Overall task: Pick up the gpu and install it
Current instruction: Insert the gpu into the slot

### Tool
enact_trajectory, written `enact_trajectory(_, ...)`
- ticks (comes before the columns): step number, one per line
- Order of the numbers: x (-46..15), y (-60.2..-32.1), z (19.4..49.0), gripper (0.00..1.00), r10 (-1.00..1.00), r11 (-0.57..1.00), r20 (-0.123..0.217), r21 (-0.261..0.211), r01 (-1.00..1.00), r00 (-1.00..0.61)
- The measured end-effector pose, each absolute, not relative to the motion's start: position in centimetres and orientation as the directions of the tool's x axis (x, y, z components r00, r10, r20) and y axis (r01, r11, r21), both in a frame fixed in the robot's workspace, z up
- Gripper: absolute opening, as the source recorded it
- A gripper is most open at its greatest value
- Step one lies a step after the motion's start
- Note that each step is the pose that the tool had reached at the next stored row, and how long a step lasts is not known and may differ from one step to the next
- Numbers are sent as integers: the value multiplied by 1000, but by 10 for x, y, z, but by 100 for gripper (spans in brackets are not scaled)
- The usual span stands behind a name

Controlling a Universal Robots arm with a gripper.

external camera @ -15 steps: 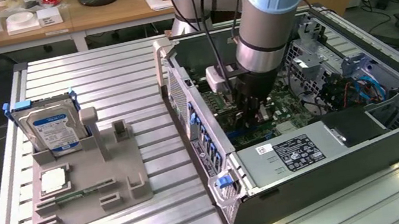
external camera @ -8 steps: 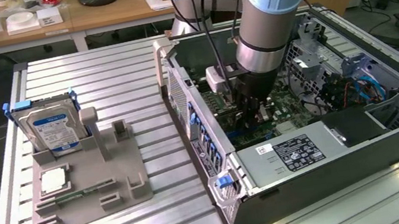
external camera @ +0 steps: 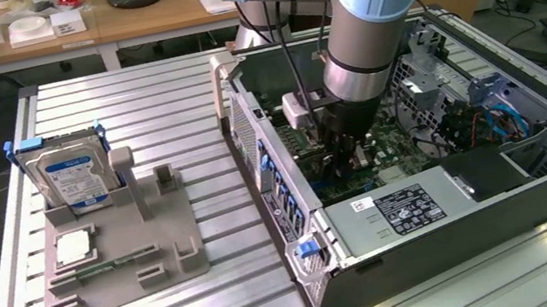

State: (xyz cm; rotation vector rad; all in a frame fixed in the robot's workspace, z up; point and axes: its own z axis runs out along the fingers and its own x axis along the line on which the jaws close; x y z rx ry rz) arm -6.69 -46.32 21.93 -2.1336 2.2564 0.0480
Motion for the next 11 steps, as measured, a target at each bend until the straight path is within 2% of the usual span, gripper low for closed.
enact_trajectory(11,-67,-463,214,28,-997,56,-47,-2,-998,-56)
